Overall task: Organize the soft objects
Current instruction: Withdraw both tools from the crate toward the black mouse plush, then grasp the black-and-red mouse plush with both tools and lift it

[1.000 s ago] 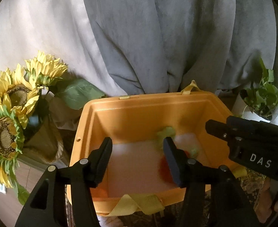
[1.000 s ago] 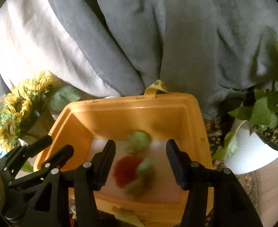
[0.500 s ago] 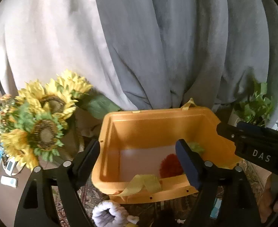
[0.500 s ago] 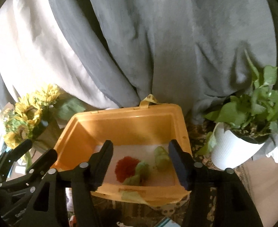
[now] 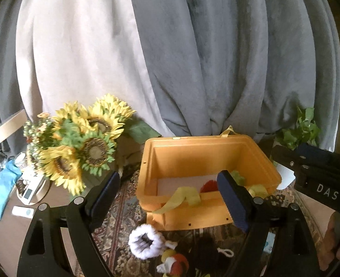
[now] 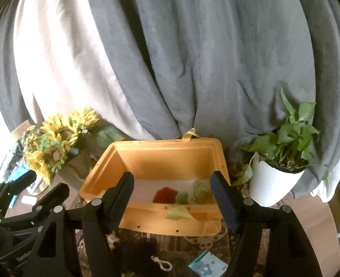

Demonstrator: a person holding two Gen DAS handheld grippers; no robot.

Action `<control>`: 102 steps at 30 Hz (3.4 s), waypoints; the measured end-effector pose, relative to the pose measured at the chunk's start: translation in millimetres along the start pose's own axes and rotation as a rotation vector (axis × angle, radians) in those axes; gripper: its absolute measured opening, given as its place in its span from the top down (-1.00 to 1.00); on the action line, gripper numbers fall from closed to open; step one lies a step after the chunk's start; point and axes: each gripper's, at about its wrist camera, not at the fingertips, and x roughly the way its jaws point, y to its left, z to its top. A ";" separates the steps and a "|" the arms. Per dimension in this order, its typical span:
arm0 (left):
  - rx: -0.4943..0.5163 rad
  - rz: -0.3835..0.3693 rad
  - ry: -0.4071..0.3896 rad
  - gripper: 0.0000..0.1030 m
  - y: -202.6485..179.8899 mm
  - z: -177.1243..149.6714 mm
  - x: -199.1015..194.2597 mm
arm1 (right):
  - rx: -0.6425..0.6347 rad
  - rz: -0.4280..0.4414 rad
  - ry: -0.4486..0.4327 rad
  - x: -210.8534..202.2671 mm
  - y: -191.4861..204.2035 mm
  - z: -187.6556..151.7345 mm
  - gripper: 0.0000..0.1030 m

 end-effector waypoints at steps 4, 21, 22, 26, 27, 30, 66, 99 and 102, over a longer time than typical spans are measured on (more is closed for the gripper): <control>0.014 0.007 -0.012 -0.69 2.2 -7.6 -18.8 | -0.001 0.007 -0.001 -15.8 4.4 -9.4 -0.35; 0.089 -0.055 -0.032 -0.69 8.8 -57.2 -71.3 | 0.057 -0.037 -0.006 -63.1 20.7 -69.0 -0.35; 0.101 -0.059 -0.035 -0.69 8.8 -60.5 -73.0 | 0.063 -0.039 -0.001 -63.6 21.2 -72.4 -0.35; 0.140 -0.083 -0.029 -0.69 8.8 -72.9 -74.9 | 0.088 -0.060 0.030 -63.3 21.9 -88.1 -0.35; 0.146 -0.091 -0.020 -0.69 9.0 -76.1 -73.7 | 0.096 -0.065 0.042 -62.9 23.0 -94.1 -0.35; 0.161 -0.120 0.005 -0.69 10.4 -84.6 -69.1 | 0.105 -0.078 0.074 -61.5 24.9 -107.8 -0.35; 0.343 -0.313 0.217 -0.68 4.6 -162.4 41.2 | 0.185 -0.163 0.429 41.3 21.6 -193.1 -0.35; 0.240 -0.253 0.198 0.04 -3.4 -162.7 27.5 | 0.123 -0.064 0.335 15.7 15.6 -178.8 -0.22; 0.221 -0.228 0.174 0.04 -2.7 -157.3 14.1 | 0.115 -0.048 0.304 4.1 15.5 -170.4 -0.22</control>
